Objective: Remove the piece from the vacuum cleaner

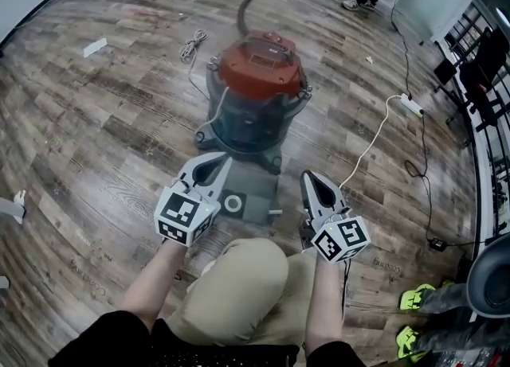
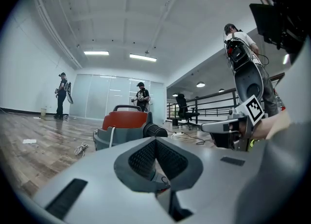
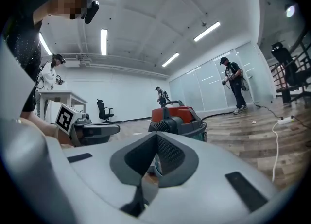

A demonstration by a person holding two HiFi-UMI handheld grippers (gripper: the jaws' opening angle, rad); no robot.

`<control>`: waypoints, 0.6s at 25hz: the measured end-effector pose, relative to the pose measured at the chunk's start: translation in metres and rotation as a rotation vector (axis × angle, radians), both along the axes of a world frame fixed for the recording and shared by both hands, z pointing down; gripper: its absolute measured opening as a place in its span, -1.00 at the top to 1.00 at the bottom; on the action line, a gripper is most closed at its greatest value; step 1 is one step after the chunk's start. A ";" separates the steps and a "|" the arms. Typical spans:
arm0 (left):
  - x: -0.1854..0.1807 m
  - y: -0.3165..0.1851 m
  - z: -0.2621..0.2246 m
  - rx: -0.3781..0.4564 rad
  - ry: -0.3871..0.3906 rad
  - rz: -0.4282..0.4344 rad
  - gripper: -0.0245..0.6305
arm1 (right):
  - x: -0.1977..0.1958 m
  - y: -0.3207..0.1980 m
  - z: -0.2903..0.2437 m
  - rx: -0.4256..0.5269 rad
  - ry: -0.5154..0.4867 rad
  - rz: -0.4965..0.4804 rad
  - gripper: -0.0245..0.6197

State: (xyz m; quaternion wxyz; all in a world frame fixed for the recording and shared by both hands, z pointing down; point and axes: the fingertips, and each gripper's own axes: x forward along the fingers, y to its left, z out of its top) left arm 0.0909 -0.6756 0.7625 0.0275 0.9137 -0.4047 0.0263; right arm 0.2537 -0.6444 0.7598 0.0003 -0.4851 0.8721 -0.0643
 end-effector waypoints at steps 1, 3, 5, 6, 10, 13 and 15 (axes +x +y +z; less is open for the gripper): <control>-0.001 0.000 0.000 -0.001 -0.002 -0.002 0.91 | 0.000 0.000 0.000 0.001 0.005 0.001 0.90; -0.001 0.000 0.001 -0.002 -0.007 -0.003 0.91 | 0.000 0.001 0.000 0.002 0.007 0.002 0.90; 0.000 0.001 0.002 0.001 -0.016 -0.003 0.91 | 0.002 0.001 0.000 0.004 0.007 0.002 0.90; 0.000 0.001 0.001 0.005 -0.021 -0.002 0.91 | 0.003 0.001 0.000 0.006 0.010 0.002 0.90; -0.001 0.003 0.002 0.007 -0.032 -0.006 0.91 | 0.000 0.003 -0.002 0.015 0.025 -0.012 0.90; -0.003 0.002 0.002 0.007 -0.033 -0.014 0.91 | -0.001 0.002 -0.002 0.019 0.034 -0.009 0.90; -0.005 0.002 0.001 0.008 -0.032 -0.018 0.91 | -0.001 0.002 -0.003 0.022 0.037 -0.009 0.90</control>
